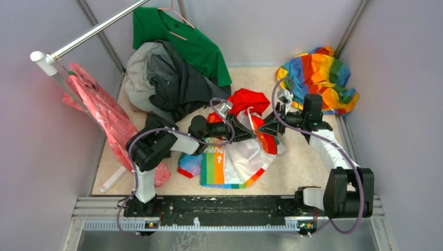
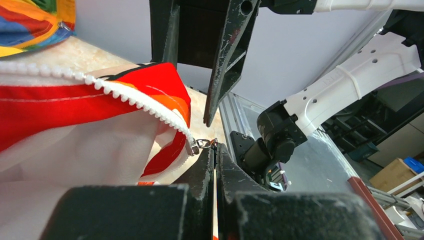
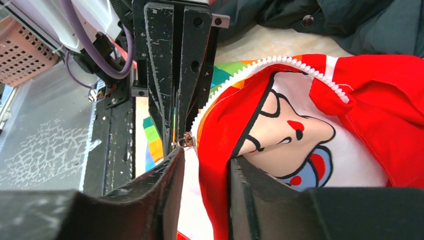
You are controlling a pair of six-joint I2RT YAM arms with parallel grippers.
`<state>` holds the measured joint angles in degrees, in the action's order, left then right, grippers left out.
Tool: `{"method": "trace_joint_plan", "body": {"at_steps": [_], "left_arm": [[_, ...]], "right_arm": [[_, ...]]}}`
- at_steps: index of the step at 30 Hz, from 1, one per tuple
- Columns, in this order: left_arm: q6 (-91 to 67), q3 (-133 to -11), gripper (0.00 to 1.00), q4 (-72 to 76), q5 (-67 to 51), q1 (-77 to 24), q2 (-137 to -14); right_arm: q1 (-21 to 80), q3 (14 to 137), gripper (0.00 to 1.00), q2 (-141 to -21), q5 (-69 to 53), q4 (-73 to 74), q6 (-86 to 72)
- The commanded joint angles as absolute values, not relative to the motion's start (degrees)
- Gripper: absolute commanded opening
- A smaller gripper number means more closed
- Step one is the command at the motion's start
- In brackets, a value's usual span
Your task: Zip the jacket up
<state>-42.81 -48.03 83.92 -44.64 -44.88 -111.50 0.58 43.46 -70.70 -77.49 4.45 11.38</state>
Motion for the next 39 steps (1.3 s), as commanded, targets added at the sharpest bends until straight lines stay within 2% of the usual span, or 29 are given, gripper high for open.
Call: {"method": "trace_joint_plan", "body": {"at_steps": [1,8,16,21,23,27,35,39], "left_arm": [[-40.32,-48.03,0.0,82.03,-47.37,-45.12,-112.02],[-39.9,-48.92,0.0,80.91,-48.74,-45.56,-113.93],[-40.0,-50.63,0.0,80.08,-50.34,-46.49,-116.2],[-40.23,-51.39,0.0,79.98,-51.16,-46.89,-117.1],[-40.32,-51.62,0.0,79.98,-51.29,-46.95,-117.35],[-40.58,-51.77,0.0,80.31,-51.36,-46.93,-117.71],[-41.38,-51.85,0.0,81.52,-51.5,-46.93,-118.75],[-42.16,-51.9,0.0,82.66,-51.61,-46.94,-119.24]], "right_arm": [[0.26,42.63,0.41,-71.1,-77.45,2.29,10.47],[0.78,43.94,0.61,-73.18,-75.29,4.9,10.02],[1.31,48.32,0.73,-76.04,-68.78,13.75,15.96],[1.32,52.53,0.88,-76.11,-65.29,19.06,19.76],[1.32,54.06,0.97,-75.62,-65.56,20.2,20.27],[2.25,58.17,0.98,-76.61,-65.97,27.0,24.07],[7.47,67.41,0.98,-81.8,-57.97,41.28,33.57],[10.46,69.82,0.94,-84.71,-54.22,46.2,35.13]]}}
